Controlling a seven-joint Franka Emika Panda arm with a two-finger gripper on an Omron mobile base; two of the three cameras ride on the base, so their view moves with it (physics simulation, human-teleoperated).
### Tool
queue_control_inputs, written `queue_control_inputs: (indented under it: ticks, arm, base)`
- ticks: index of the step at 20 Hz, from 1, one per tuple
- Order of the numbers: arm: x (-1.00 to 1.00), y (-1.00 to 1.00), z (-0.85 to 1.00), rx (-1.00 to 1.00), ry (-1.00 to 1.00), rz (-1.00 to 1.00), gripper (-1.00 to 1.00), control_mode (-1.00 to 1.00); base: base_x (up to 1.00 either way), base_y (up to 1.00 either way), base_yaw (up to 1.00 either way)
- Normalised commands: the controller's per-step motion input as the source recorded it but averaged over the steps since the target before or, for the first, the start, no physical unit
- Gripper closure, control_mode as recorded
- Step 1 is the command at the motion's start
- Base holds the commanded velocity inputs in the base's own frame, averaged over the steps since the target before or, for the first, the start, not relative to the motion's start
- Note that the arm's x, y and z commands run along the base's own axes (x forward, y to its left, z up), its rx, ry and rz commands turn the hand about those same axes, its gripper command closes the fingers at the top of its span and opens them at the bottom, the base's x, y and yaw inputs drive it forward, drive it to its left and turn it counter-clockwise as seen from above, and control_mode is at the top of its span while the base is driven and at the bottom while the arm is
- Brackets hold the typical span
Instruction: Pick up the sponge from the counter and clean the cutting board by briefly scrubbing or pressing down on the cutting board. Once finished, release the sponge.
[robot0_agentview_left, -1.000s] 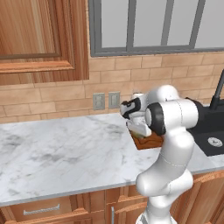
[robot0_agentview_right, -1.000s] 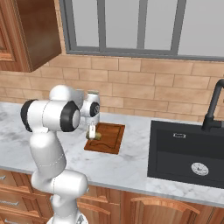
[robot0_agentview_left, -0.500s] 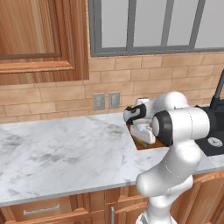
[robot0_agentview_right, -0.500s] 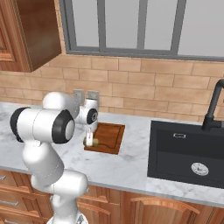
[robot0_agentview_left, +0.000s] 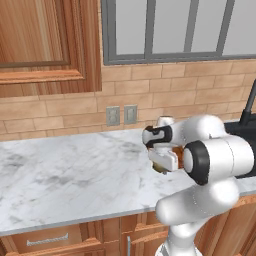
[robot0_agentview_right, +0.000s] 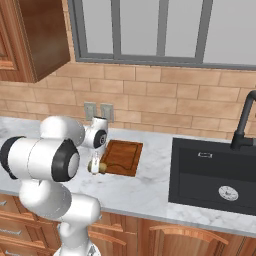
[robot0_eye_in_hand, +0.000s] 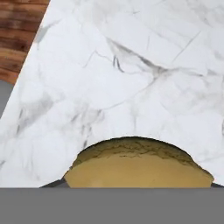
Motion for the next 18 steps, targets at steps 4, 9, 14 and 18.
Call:
queue_control_inputs:
  ticks: [4,9,14,18]
  arm:
    - [0.3,0.87,0.26,0.0,0.17,0.08,1.0,-1.0]
    - [0.29,0.87,0.03,0.0,0.23,0.11,1.0,-1.0]
    - [0.11,0.53,-0.27,0.0,0.07,0.02,1.0,-1.0]
    - [0.0,0.3,-0.4,0.0,-0.01,0.0,-1.0,-1.0]
  base:
    - [0.0,0.0,0.0]
    - [0.0,0.0,0.0]
    - [0.0,0.0,0.0]
    - [0.0,0.0,0.0]
